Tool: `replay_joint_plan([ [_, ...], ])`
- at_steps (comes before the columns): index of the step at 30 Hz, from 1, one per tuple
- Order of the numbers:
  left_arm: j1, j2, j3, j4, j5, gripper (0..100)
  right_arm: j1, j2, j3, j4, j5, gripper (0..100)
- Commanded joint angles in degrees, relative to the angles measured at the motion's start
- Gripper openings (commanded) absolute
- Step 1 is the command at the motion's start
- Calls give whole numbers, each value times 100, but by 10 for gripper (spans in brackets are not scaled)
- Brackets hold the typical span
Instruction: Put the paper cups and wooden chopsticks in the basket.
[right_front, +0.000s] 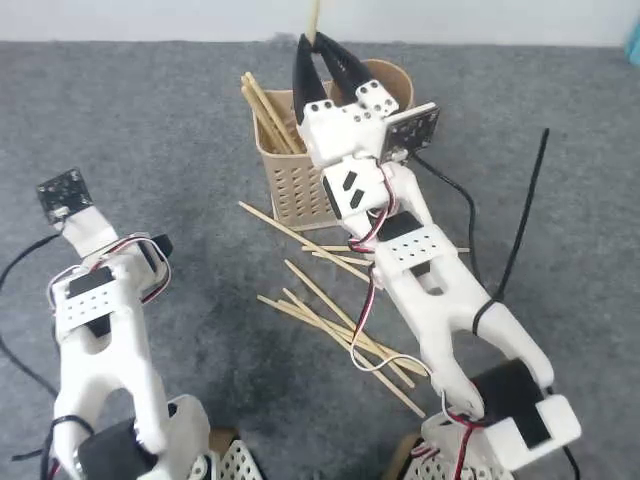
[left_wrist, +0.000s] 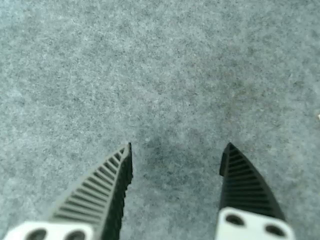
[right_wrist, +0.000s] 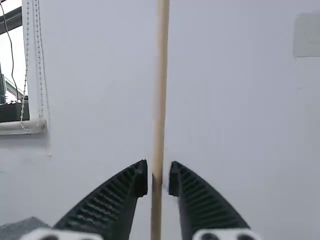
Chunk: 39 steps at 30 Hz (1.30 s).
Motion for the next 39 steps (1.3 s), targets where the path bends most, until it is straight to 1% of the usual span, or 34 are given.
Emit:
replay_joint_plan([
  [1, 9, 26, -215, -141, 0, 268, 66, -57, 97, -154, -62, 176],
  [4, 9, 35, -215, -141, 0, 268, 127, -330, 246, -154, -53, 149],
  [7, 9, 35, -215, -141, 0, 268, 154, -1015, 545, -127, -53, 125],
  [8, 9, 35, -215, -141, 0, 268, 154, -1288, 686, -22, -53, 122],
  [10, 9, 35, -215, -141, 0, 268, 145, -1956, 897, 585, -79, 124],
  [13, 9, 35, -215, -141, -9, 268, 154, -3152, 1160, 2220, -97, 124],
  [17, 9, 35, -207, -141, -9, 268, 189, -4725, 1257, 5226, -141, 124],
  [20, 9, 35, -207, -141, -9, 268, 189, -5684, 1240, 7169, -457, 123],
  [23, 9, 35, -207, -132, -9, 268, 189, -6273, 1266, 8453, -475, 123],
  [26, 9, 35, -198, -123, -9, 268, 198, -6466, 1275, 9411, -448, 123],
  [28, 9, 35, -198, -123, -9, 268, 198, -6404, 1319, 9991, -202, 123],
  [30, 0, 35, -198, -114, -9, 268, 180, -6264, 1565, 10281, 176, 123],
  [32, 0, 35, -189, -114, -9, 268, 180, -6062, 1960, 10237, 431, 123],
  [35, 0, -9, -110, -132, -9, 268, 171, -5648, 2585, 9648, 642, 123],
  [39, 0, -9, -110, -132, -9, 268, 154, -4945, 3077, 8505, 659, 122],
])
